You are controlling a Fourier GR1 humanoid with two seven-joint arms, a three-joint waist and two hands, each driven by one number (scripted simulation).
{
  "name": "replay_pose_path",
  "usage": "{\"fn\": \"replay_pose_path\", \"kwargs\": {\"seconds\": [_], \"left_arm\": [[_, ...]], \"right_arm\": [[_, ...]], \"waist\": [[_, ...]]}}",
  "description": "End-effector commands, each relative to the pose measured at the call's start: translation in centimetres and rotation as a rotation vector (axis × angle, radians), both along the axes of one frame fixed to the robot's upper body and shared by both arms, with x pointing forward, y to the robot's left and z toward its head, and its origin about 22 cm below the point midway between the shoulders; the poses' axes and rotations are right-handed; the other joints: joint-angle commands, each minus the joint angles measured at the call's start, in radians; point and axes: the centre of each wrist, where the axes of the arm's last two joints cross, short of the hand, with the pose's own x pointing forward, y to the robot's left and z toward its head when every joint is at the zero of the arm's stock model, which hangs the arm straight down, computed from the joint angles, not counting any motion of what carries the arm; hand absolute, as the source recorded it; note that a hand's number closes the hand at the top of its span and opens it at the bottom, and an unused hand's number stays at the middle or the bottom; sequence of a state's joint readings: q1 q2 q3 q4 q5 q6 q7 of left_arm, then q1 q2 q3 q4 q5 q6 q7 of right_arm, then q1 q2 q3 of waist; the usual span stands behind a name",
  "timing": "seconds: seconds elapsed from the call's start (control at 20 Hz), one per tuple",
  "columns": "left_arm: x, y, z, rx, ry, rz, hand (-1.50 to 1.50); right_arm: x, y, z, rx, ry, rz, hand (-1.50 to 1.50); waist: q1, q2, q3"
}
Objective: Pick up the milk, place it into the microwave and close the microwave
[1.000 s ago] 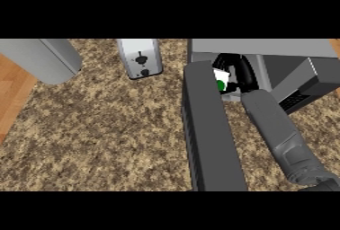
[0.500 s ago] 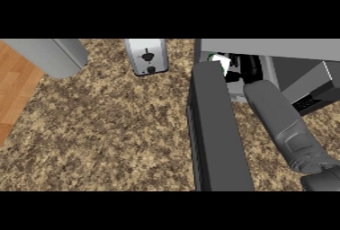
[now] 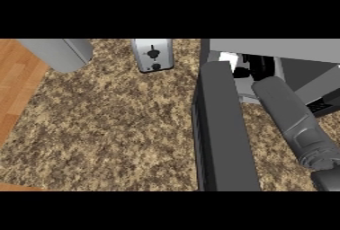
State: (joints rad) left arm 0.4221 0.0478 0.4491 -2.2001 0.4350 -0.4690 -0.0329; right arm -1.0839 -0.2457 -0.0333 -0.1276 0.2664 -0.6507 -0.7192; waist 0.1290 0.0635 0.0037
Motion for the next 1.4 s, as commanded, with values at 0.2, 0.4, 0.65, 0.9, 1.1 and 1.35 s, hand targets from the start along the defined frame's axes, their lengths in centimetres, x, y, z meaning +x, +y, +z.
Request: {"fn": "replay_pose_path", "kwargs": {"seconds": [0.2, 0.4, 0.65, 0.9, 1.1, 1.35], "left_arm": [[0.6, -0.2, 0.2, 0.025, 0.004, -0.010, -1.50], [1.1, 0.5, 0.1, 0.053, 0.020, 0.001, -1.50], [2.2, 0.0, 0.1, 0.056, 0.011, -0.011, -1.50], [2.7, -0.7, -0.2, 0.085, 0.038, -0.098, -1.50], [3.0, -0.7, -0.7, 0.065, 0.041, -0.131, -1.50], [4.2, -1.6, -0.6, 0.076, 0.020, -0.223, -1.50]], "right_arm": [[-1.4, -5.3, -1.4, -0.116, 0.061, -0.392, -1.50], [-0.8, -2.9, -1.2, -0.154, 0.012, -0.220, -1.50], [-0.2, -1.4, -0.2, -0.127, 0.002, -0.116, -1.50], [0.0, -0.5, 0.0, -0.073, 0.026, -0.016, -1.50], [0.0, 0.4, -0.3, 0.015, 0.078, 0.060, -1.50], [-0.2, 0.8, -0.8, 0.138, 0.084, 0.137, -1.50]], "waist": [[0.027, 0.025, -0.004], [0.024, 0.014, 0.004], [0.016, 0.014, 0.004], [0.015, 0.011, 0.004], [0.008, 0.001, 0.003], [-0.011, -0.004, 0.003]]}}
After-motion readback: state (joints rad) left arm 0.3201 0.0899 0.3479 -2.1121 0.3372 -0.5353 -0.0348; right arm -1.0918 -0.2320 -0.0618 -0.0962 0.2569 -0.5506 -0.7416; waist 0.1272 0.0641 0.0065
